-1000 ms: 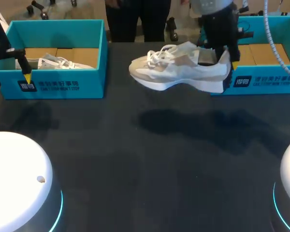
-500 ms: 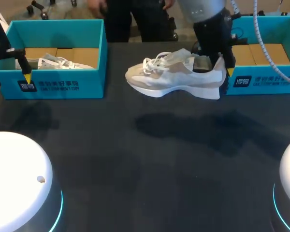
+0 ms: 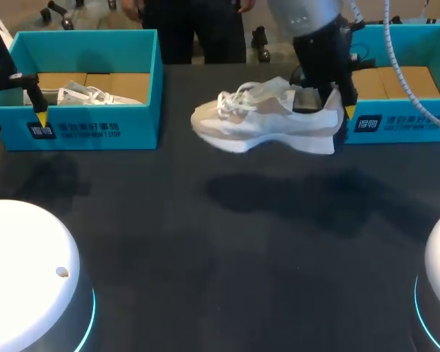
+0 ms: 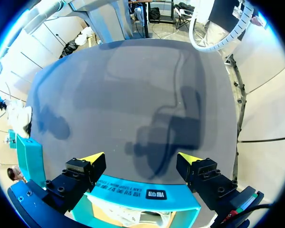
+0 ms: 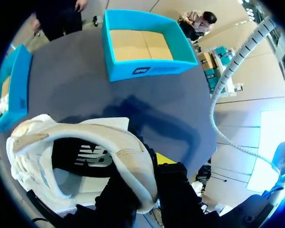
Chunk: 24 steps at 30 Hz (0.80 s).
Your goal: Take the shoe out of the shoebox, open the shoe tongue, remove and reinsert the insole, then place the shoe into the shoebox
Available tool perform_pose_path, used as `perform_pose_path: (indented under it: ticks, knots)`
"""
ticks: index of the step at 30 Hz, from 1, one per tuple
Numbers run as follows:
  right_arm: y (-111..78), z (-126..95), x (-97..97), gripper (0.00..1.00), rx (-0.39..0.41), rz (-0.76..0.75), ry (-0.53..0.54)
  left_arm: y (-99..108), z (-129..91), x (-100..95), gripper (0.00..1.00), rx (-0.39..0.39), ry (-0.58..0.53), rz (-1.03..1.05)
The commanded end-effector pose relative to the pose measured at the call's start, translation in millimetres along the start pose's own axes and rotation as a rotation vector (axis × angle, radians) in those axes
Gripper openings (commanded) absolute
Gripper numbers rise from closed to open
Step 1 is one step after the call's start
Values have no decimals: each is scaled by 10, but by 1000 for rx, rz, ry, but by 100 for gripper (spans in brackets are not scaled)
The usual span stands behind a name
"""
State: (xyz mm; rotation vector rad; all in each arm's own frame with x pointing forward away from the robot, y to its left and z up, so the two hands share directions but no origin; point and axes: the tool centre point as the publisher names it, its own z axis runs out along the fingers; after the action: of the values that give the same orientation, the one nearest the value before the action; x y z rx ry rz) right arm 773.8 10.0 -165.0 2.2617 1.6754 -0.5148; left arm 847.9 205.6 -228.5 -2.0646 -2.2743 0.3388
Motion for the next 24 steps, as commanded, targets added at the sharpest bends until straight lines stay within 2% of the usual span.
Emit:
perform_pose_path:
  ticks: [1, 7, 12, 17, 24]
  knots:
    - [-226, 105, 117, 0, 7, -1, -10, -1, -4, 2, 100, -1, 2, 0]
    - [-602, 175, 222, 0, 30, -4, -20, -1, -4, 2, 100, -1, 2, 0]
    - [-821, 267, 303, 0, 35, -17, -16, -1, -4, 2, 100, -1, 2, 0]
    - [-927, 373, 351, 0, 19, -29, -9, -1, -4, 2, 100, -1, 2, 0]
    - [-926, 503, 430, 0, -44, -70, -5, -1, -4, 2, 100, -1, 2, 0]
